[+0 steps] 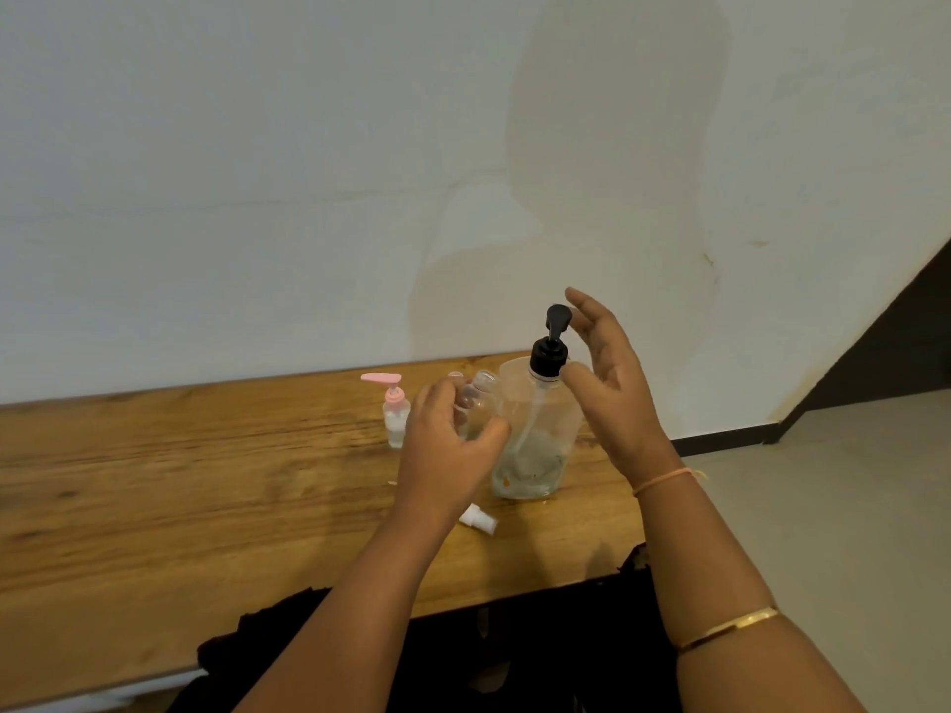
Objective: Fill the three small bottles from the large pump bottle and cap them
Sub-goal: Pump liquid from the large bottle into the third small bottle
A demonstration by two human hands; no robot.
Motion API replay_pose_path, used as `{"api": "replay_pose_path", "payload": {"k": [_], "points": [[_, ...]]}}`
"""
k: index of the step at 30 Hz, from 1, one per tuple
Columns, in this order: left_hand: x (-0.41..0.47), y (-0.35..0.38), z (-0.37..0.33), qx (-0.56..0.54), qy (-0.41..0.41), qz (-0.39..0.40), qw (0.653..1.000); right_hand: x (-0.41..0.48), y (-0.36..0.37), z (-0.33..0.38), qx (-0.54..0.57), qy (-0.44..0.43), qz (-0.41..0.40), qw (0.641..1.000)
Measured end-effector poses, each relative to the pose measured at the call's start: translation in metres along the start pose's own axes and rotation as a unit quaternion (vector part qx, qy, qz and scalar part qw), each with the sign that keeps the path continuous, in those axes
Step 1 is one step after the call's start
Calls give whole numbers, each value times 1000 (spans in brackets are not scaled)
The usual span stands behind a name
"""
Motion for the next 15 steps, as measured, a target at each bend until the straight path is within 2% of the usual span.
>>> {"api": "replay_pose_path", "payload": {"k": [5, 10, 15], "points": [[5, 8, -2, -41, 3, -18, 999, 2, 3, 11, 87, -3, -8, 996], [10, 24, -4, -95, -20, 34, 995, 3, 4, 11, 112, 7, -24, 993], [13, 27, -8, -124, -19, 40, 991, 5, 3, 11, 135, 6, -42, 990]]}}
Point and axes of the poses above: each hand's wrist, its own x-axis towards the middle knuckle, its own y-axis out of the palm, z = x × y, the point moved 5 cm from there along x, towards the middle knuckle, and after that the axes turned 1 degree about y, right-handed, at the moved point
